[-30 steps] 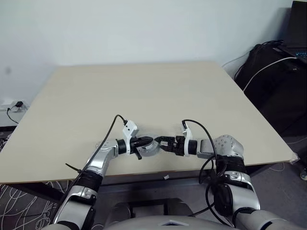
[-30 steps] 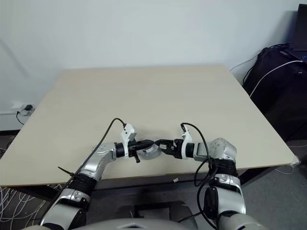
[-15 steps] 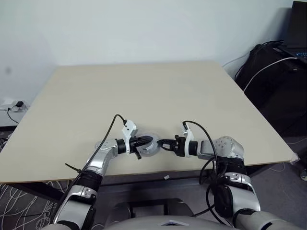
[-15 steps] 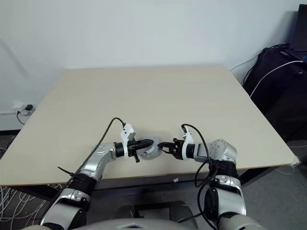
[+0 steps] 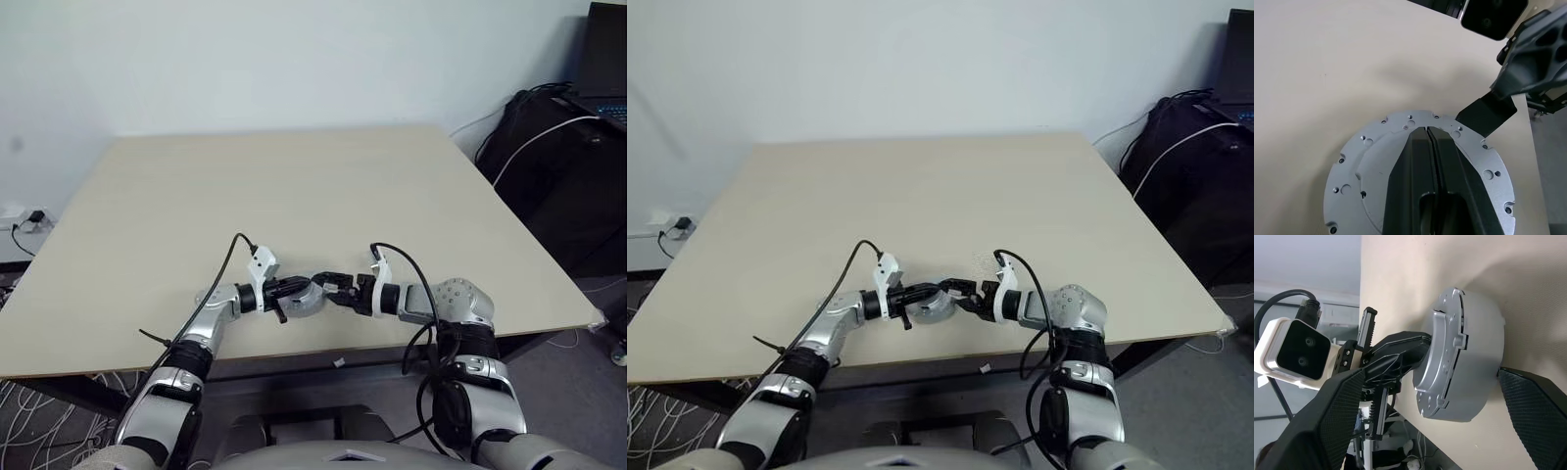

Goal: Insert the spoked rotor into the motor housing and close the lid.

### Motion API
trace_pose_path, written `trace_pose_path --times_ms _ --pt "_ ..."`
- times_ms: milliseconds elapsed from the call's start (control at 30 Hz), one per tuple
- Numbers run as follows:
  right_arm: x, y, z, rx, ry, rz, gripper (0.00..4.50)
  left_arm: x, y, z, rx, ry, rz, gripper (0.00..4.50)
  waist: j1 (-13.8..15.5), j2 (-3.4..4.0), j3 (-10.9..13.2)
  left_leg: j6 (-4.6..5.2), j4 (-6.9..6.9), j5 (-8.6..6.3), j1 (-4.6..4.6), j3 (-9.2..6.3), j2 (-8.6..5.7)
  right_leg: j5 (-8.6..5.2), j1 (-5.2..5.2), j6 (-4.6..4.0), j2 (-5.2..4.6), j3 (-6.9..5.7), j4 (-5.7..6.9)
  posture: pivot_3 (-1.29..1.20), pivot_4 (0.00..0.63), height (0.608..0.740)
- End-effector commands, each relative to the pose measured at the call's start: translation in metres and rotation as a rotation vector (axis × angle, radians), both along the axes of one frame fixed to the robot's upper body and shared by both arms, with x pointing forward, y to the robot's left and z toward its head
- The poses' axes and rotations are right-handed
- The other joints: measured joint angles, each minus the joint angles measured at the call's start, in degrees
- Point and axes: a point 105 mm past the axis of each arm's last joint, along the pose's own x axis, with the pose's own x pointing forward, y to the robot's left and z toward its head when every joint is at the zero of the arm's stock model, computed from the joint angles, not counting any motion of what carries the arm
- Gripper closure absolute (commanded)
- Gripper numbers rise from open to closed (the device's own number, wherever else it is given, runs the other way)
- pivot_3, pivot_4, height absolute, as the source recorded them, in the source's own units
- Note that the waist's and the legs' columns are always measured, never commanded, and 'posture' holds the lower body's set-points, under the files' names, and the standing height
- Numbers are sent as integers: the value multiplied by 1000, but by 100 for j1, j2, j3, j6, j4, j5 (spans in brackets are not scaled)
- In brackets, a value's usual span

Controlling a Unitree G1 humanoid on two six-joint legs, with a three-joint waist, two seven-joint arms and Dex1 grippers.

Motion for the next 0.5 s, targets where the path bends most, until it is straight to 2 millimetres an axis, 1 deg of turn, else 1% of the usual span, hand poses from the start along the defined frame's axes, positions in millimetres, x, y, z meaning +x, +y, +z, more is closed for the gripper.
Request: trace_pose_path --times_ms 33,100,267,433,500 --pt "13 19 47 164 -149 39 14 -24 7 -44 95 162 -8 4500 -1 1 -1 0 1 0 0 0 0 0 0 0 0 0 2 0 0 740" --pt "9 23 47 169 -133 61 14 -25 7 -44 93 162 -9 4500 -1 2 -1 1 2 1 1 0 0 0 0 0 0 0 4 0 0 740" --pt "1 30 29 88 -62 113 14 -26 9 -45 91 161 -10 4500 -13 22 -16 1 2 1 1 0 0 1 0 1 1 1 5 0 0 740" --pt "6 28 16 21 -33 88 14 -28 11 -46 88 162 -7 4500 -54 29 -26 1 2 1 14 0 2 -3 5 -5 3 2 14 0 0 740" --pt "9 25 9 -9 -25 65 14 -29 11 -47 88 163 -6 4500 -68 28 -30 1 3 1 20 0 2 -12 9 -22 4 2 18 0 0 740"
